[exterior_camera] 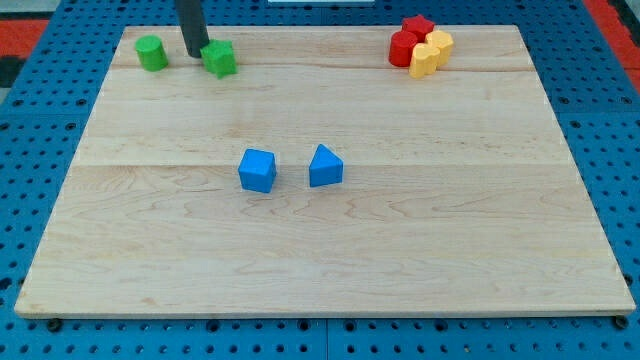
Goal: Move the green star towards center right
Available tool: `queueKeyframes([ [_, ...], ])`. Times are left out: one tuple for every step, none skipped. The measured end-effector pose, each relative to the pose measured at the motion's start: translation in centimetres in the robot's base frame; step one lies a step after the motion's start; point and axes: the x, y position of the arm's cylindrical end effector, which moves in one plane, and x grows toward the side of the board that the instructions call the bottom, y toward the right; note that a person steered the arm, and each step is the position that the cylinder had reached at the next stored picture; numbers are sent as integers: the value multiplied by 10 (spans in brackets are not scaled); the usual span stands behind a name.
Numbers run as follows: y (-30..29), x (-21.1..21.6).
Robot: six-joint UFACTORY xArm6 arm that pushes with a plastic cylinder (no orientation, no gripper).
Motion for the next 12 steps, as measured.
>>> queueKeyframes([
  [40,4],
  [95,0],
  [150,8],
  [176,-6],
  [206,-7],
  [219,25],
  [238,62],
  [281,88],
  [235,93],
  [202,91],
  [204,122],
  [241,132],
])
